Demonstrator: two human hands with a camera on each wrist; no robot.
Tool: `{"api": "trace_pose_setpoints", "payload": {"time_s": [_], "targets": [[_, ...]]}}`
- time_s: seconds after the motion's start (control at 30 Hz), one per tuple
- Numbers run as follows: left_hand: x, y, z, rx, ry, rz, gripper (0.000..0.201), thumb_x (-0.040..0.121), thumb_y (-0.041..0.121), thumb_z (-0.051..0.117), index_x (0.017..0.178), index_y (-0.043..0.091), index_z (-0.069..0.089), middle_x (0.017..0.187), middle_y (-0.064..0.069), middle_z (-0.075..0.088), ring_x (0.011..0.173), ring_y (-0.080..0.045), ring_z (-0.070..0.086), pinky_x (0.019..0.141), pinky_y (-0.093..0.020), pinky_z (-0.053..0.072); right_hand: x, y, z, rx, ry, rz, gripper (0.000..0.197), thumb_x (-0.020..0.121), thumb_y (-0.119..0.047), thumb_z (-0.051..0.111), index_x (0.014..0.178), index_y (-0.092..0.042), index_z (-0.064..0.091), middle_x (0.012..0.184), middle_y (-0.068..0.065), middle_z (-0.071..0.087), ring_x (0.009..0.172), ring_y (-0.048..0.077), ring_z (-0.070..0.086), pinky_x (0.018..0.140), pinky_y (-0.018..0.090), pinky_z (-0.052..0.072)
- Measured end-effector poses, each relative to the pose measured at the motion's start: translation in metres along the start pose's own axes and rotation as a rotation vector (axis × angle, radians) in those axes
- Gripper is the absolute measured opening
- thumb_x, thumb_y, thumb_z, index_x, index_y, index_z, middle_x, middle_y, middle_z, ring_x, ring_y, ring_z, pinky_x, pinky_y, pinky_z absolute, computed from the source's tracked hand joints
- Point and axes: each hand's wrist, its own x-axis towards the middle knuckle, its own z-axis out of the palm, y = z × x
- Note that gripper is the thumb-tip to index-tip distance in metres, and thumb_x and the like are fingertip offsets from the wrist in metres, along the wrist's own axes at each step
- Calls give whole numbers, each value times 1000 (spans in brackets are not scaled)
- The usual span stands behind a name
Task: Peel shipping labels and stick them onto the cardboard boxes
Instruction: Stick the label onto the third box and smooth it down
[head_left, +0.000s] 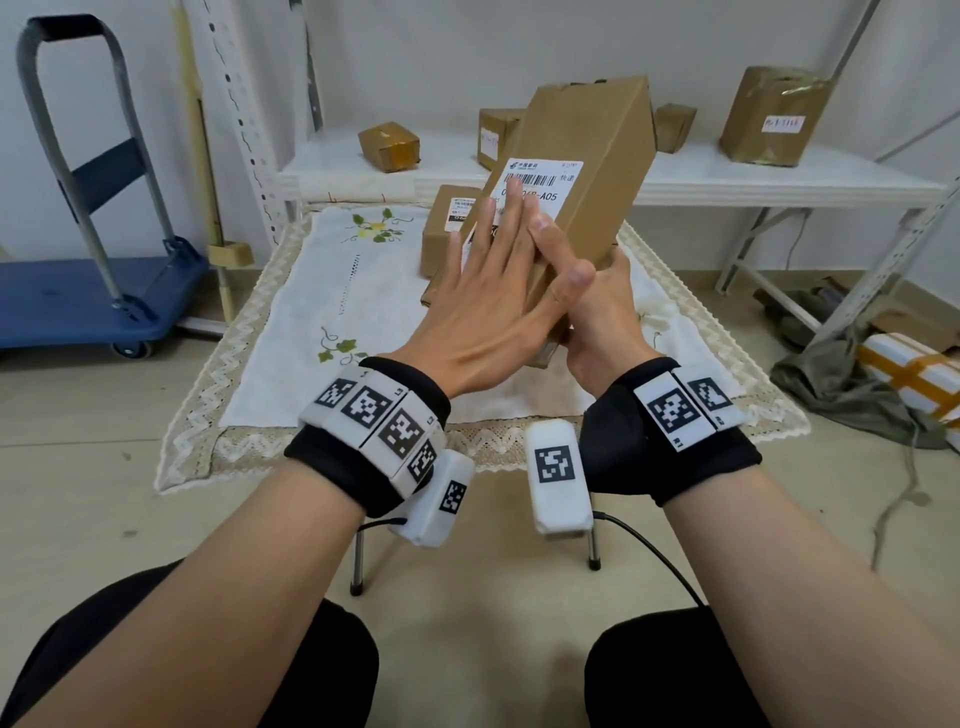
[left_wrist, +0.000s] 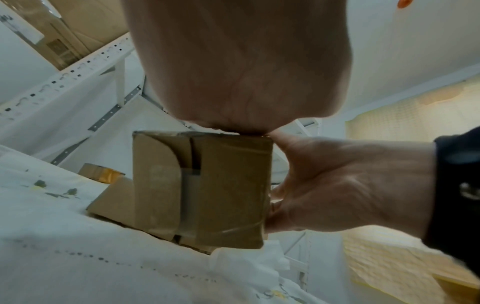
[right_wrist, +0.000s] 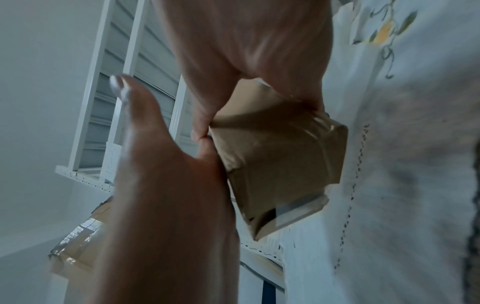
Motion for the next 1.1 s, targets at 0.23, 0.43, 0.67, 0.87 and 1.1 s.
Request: {"api": "trace_pose_setpoints", "payload": {"time_s": [0.23,0.43,0.67,0.87,1.1], "targets": [[7,-18,-8,-107,121,-107,88,92,74,5,160,23,-17,166,6,-28,153,-14,-25,125,-50,-13,4,4,-1,22,41,2,109,56,-57,89,147,-22,39,130,-4,67,110,15,71,89,41,62],[2,-6,4,-57,32,-53,94,86,77,2,159,22,-19,165,4,-30,151,-13,-29,124,-48,-16,5,7,4,-19,72,-21,122,46,-62,93,148,-26,37,140,-1,58,117,20,68,90,43,61],[8,-19,-5,-68,89,-162,85,97,73,10,160,22,-17,166,3,-28,153,-15,-26,124,-49,-15,3,1,-2,2,34,-54,107,54,-57,89,143,-25,41,130,-5,66,113,15,70,95,39,59],[11,-33,-6,-31,87,-263,85,97,73,10,160,22,-16,166,2,-27,153,-18,-25,124,-50,-15,0,-1,-5,6,21,-66,87,68,-44,88,141,-29,43,126,-8,69,110,13,71,96,41,59],[11,-31,-5,-92,93,-268,80,99,71,11,160,27,-16,167,2,-26,154,-18,-24,124,-50,-15,-4,-6,-4,-28,8,-75,83,73,-40,88,140,-28,43,125,-7,69,108,10,71,81,29,61]]}}
